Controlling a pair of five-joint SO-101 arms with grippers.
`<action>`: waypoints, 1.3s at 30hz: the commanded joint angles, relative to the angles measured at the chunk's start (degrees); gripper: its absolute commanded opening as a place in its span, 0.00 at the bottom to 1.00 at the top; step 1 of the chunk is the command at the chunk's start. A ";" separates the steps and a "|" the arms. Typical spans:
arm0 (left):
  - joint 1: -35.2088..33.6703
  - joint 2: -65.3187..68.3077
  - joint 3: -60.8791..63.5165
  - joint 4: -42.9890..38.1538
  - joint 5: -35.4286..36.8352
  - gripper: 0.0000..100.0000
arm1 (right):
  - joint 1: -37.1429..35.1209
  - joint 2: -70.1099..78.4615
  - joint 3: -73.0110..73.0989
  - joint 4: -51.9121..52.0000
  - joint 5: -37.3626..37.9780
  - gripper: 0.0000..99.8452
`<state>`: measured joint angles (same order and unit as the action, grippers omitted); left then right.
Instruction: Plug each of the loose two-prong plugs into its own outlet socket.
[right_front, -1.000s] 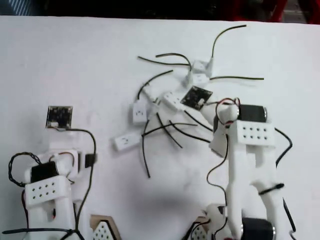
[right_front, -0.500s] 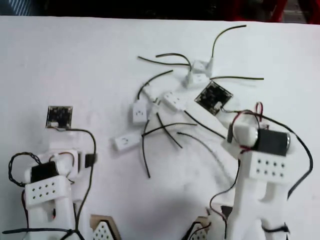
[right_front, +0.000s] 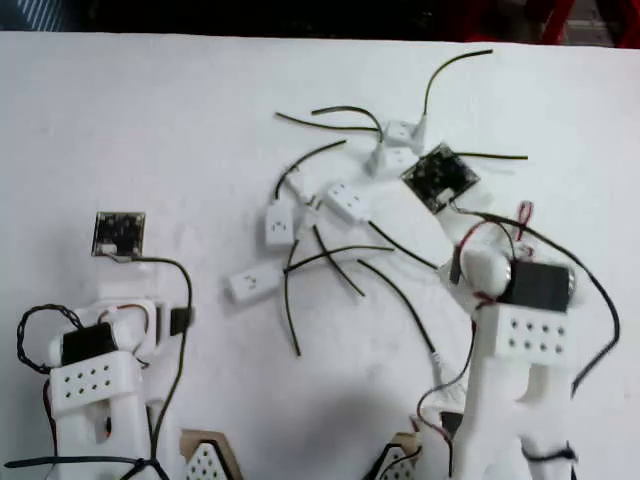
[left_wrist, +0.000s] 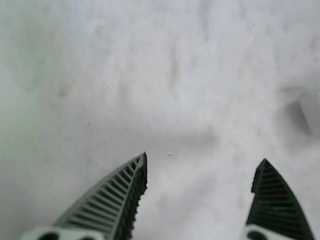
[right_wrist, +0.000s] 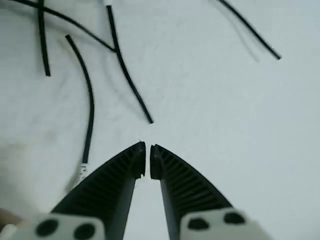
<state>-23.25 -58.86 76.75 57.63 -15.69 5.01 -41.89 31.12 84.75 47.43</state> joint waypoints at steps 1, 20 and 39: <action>-0.13 -1.10 -0.18 -0.79 -0.44 0.33 | -1.10 5.32 0.18 5.23 -0.44 0.06; -0.13 -1.10 -0.18 -0.79 -0.44 0.33 | -1.19 38.73 8.44 -0.75 -0.53 0.14; -0.13 -1.10 -0.09 -0.79 -0.44 0.33 | -1.80 44.44 5.54 -13.32 -0.44 0.02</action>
<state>-23.25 -58.86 76.75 57.63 -15.69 4.66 5.76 38.59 73.23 47.08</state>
